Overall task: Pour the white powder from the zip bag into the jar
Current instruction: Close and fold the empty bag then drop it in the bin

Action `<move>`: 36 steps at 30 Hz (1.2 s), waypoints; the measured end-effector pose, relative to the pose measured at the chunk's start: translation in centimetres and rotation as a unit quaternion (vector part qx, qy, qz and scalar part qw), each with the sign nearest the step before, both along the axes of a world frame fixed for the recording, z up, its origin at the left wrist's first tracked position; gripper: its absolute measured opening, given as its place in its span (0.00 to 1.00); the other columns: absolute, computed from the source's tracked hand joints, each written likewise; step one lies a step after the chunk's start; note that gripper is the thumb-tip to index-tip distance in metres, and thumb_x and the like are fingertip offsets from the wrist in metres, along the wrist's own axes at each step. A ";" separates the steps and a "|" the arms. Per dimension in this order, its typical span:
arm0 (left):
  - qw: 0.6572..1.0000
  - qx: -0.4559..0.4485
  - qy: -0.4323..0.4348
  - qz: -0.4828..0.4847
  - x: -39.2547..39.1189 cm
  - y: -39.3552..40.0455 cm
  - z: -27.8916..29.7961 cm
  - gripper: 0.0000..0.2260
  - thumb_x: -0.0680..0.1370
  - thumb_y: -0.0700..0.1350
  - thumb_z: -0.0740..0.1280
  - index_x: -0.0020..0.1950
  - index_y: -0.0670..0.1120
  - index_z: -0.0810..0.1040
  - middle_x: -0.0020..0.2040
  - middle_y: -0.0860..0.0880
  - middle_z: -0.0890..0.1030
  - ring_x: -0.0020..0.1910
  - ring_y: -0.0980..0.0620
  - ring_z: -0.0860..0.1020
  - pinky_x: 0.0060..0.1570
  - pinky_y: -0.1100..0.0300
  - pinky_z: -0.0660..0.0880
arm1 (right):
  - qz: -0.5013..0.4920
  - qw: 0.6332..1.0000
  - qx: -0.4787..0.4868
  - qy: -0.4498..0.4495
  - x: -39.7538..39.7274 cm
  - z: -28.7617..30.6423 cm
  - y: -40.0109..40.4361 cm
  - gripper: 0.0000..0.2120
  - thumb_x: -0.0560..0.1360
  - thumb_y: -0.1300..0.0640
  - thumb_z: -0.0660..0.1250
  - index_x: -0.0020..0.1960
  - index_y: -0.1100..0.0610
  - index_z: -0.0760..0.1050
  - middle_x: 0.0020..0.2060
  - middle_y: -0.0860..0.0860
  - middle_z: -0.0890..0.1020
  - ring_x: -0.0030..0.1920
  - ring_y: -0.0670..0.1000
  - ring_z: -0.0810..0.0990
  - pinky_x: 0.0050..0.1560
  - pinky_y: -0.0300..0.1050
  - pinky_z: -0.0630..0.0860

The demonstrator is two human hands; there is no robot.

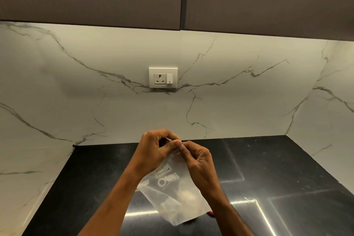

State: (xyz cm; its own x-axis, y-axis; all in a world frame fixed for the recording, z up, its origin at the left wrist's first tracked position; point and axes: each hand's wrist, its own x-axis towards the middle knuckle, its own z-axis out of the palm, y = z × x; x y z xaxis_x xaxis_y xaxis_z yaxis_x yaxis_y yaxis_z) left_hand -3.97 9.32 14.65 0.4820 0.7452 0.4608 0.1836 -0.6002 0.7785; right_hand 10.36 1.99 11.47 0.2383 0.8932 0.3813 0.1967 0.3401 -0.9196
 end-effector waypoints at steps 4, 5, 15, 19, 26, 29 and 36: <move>1.000 0.019 0.008 0.012 0.4 -0.4 -0.1 0.12 0.75 0.54 0.68 0.47 0.47 0.84 0.41 0.53 0.84 0.42 0.56 0.83 0.43 0.62 0.81 | -0.031 0.999 0.018 0.003 -0.4 -0.4 0.2 0.09 0.79 0.54 0.65 0.48 0.56 0.83 0.39 0.52 0.84 0.41 0.54 0.82 0.44 0.48 0.82; 1.000 0.023 0.009 0.013 0.5 -0.4 -0.1 0.12 0.75 0.54 0.68 0.47 0.47 0.83 0.40 0.54 0.84 0.42 0.57 0.82 0.42 0.64 0.80 | -0.039 0.999 0.021 0.007 -0.6 -0.4 0.3 0.09 0.79 0.54 0.65 0.48 0.56 0.83 0.38 0.52 0.84 0.40 0.54 0.82 0.43 0.47 0.82; 0.998 0.021 0.025 0.051 -2.1 0.6 -0.6 0.07 0.76 0.48 0.71 0.46 0.45 0.83 0.38 0.53 0.84 0.38 0.57 0.83 0.35 0.67 0.78 | -0.093 0.992 0.019 0.086 1.4 1.2 0.4 0.13 0.80 0.59 0.64 0.40 0.63 0.80 0.34 0.58 0.82 0.36 0.60 0.83 0.39 0.55 0.83; 0.998 -0.003 0.047 0.037 -3.6 1.4 -0.5 0.10 0.74 0.52 0.71 0.45 0.46 0.84 0.39 0.52 0.85 0.39 0.55 0.83 0.37 0.62 0.81 | -0.098 0.988 0.000 0.116 2.5 1.5 0.5 0.13 0.81 0.59 0.64 0.41 0.65 0.79 0.33 0.57 0.82 0.35 0.55 0.82 0.38 0.54 0.83; 0.997 -0.021 0.069 0.024 -6.2 2.8 -1.0 0.06 0.74 0.50 0.72 0.44 0.48 0.84 0.38 0.55 0.85 0.39 0.51 0.83 0.40 0.57 0.81 | -0.115 0.985 -0.006 0.132 3.8 1.3 0.4 0.13 0.80 0.59 0.64 0.41 0.66 0.79 0.33 0.58 0.81 0.34 0.53 0.81 0.37 0.51 0.81; 0.998 -0.023 0.049 0.028 -6.4 2.9 -1.2 0.07 0.74 0.51 0.71 0.43 0.49 0.83 0.37 0.54 0.84 0.37 0.53 0.82 0.41 0.56 0.81 | -0.130 0.982 0.000 0.135 3.8 1.5 0.6 0.14 0.80 0.59 0.64 0.41 0.66 0.80 0.32 0.57 0.82 0.33 0.52 0.80 0.36 0.48 0.81; 0.917 -0.329 -0.213 -0.071 -4.5 0.6 -3.7 0.34 0.65 0.60 0.78 0.66 0.45 0.75 0.59 0.43 0.84 0.57 0.42 0.83 0.53 0.45 0.81 | -0.143 0.967 -0.020 0.211 4.0 1.8 1.3 0.10 0.80 0.56 0.64 0.45 0.59 0.81 0.32 0.51 0.83 0.32 0.49 0.82 0.31 0.43 0.79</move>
State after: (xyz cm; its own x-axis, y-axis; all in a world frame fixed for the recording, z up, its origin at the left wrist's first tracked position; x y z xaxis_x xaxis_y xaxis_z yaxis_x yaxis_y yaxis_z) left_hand -8.46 9.97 10.92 0.4766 0.8731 0.1026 -0.2654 0.0316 0.9636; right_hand 14.31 3.26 13.31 0.6040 0.7800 0.1636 -0.1176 0.2903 -0.9497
